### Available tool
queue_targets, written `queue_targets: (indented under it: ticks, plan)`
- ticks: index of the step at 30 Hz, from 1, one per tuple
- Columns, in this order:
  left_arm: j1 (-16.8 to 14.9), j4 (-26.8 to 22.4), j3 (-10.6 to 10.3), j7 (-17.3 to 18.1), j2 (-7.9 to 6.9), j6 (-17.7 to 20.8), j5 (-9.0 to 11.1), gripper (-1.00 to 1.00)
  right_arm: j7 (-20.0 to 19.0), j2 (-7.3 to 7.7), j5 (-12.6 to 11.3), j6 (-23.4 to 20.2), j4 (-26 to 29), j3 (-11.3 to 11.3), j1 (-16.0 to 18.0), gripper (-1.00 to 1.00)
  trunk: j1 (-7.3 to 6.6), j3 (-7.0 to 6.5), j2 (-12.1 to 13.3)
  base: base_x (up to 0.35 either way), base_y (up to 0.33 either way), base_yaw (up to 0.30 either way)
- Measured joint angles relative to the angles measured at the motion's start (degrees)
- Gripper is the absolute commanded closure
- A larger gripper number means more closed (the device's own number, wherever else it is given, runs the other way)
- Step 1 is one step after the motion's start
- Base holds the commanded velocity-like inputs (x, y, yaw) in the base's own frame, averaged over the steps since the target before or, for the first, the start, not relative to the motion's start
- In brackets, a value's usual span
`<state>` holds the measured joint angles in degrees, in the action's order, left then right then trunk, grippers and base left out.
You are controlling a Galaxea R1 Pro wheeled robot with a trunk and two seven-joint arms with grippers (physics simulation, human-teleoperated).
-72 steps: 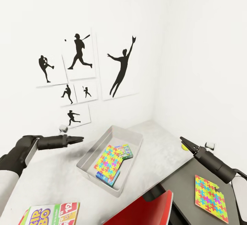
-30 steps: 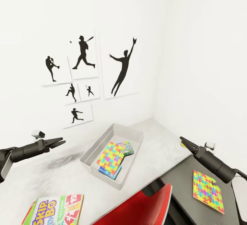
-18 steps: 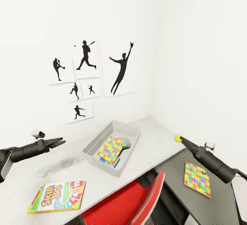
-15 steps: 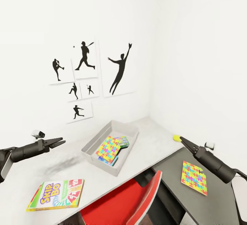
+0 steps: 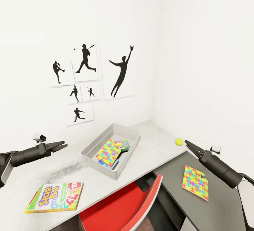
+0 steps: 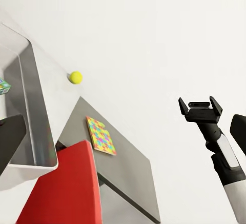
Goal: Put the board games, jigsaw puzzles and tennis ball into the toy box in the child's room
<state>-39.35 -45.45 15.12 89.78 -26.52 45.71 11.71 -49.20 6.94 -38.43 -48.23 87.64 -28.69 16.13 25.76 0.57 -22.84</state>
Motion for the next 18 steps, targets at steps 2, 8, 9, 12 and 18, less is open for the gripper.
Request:
queue_targets:
  ticks: [2,8,9,12,18]
  plan:
    - [0.0,0.0,0.0,0.0,0.03,0.0,0.0,-1.0,0.0,0.0,0.0,0.0,0.0,0.0,0.0,-1.0,0.0,0.0,0.0,-0.099,0.083,0.001]
    - [0.0,0.0,0.0,0.0,0.06,0.1,0.0,-1.0,-0.1,0.0,0.0,0.0,0.0,0.0,0.0,-1.0,0.01,-0.07,0.0,-0.143,0.144,0.052]
    - [0.0,0.0,0.0,0.0,0.06,0.1,0.0,-1.0,-0.1,0.0,0.0,0.0,0.0,0.0,0.0,-1.0,0.01,-0.11,0.0,-0.066,0.065,0.145]
    - [0.0,0.0,0.0,0.0,0.06,0.0,0.0,-1.0,0.0,0.0,0.0,0.1,0.0,0.0,0.0,-1.0,0.0,-0.26,0.0,-0.03,0.03,0.17]
    - [0.0,0.0,0.0,0.0,0.06,0.1,0.0,-1.0,0.0,0.0,0.0,0.1,0.0,0.0,0.0,-1.0,0.01,-0.62,0.0,-0.069,0.14,0.16]
